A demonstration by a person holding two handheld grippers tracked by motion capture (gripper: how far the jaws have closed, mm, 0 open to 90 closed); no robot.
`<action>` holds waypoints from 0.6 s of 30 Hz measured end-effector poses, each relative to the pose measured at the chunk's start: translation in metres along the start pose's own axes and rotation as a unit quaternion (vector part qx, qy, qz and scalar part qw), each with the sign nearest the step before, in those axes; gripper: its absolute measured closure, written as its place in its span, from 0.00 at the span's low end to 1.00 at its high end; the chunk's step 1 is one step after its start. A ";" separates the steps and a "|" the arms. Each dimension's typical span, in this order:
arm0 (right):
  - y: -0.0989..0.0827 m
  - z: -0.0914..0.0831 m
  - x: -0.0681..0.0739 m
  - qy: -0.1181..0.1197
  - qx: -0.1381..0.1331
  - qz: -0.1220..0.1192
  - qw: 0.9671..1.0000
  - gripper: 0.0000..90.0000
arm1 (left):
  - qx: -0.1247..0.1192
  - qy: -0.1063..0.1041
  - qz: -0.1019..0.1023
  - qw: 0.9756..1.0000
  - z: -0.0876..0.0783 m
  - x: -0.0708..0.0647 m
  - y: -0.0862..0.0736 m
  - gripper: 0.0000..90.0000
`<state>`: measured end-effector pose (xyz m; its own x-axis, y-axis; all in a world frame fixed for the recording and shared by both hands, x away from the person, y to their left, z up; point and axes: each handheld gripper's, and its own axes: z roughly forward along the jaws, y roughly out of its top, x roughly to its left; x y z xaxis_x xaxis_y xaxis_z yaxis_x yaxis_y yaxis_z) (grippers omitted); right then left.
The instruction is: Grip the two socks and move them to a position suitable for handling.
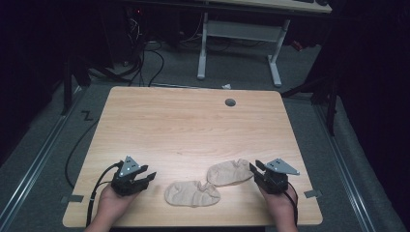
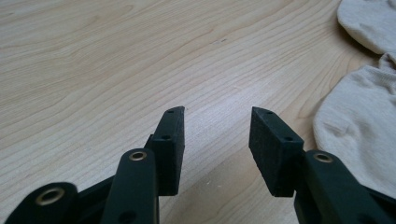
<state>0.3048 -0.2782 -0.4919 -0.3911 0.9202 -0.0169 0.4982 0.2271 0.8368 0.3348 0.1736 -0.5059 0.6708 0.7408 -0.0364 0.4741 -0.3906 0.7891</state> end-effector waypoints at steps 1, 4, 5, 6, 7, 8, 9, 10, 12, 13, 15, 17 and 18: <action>-0.001 0.002 0.003 0.019 0.008 -0.005 1.000 0.81 | -0.002 0.000 0.000 1.000 -0.001 0.000 0.000 0.62; -0.004 0.020 0.025 0.060 0.060 -0.050 0.995 0.89 | -0.002 0.001 -0.001 1.000 0.000 0.001 0.001 0.62; -0.004 0.024 0.030 0.064 0.068 -0.059 0.994 0.92 | -0.002 0.001 -0.004 1.000 0.001 0.001 0.001 0.62; -0.002 0.031 0.037 0.073 0.077 -0.070 0.992 0.96 | 0.000 0.001 -0.004 1.000 0.002 0.001 0.001 0.62; 0.000 0.036 0.041 0.076 0.086 -0.072 0.991 0.98 | 0.000 0.001 -0.003 1.000 0.002 0.002 0.001 0.62; 0.002 0.040 0.043 0.075 0.093 -0.076 0.990 1.00 | 0.000 0.002 -0.002 1.000 0.002 0.001 0.001 0.62; 0.003 0.047 0.046 0.074 0.106 -0.075 0.989 1.00 | 0.000 0.002 0.000 1.000 0.002 0.001 0.001 0.62; 0.003 0.053 0.048 0.076 0.118 -0.077 0.987 1.00 | 0.001 0.002 0.002 1.000 0.001 0.001 0.001 0.62; 0.006 0.061 0.052 0.072 0.120 -0.083 0.987 1.00 | 0.001 0.004 0.002 1.000 0.000 0.002 -0.001 0.62; 0.009 0.066 0.055 0.069 0.124 -0.084 0.986 1.00 | 0.003 0.003 0.003 1.000 -0.001 0.003 -0.001 0.62; 0.015 0.074 0.061 0.065 0.125 -0.091 0.986 1.00 | 0.001 0.005 -0.001 1.000 -0.003 0.003 -0.003 0.62; 0.023 0.086 0.068 0.070 0.123 -0.098 0.985 1.00 | 0.001 0.007 -0.001 1.000 -0.006 0.004 -0.005 0.62; 0.028 0.094 0.075 0.072 0.126 -0.107 0.984 1.00 | 0.001 0.007 -0.003 1.000 -0.008 0.005 -0.006 0.62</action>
<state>0.3623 -0.1733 -0.5208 -0.6035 0.7928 -0.0850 0.5619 0.4985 0.6602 0.3311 0.1837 -0.5060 0.6602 0.7504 -0.0319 0.4785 -0.3875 0.7879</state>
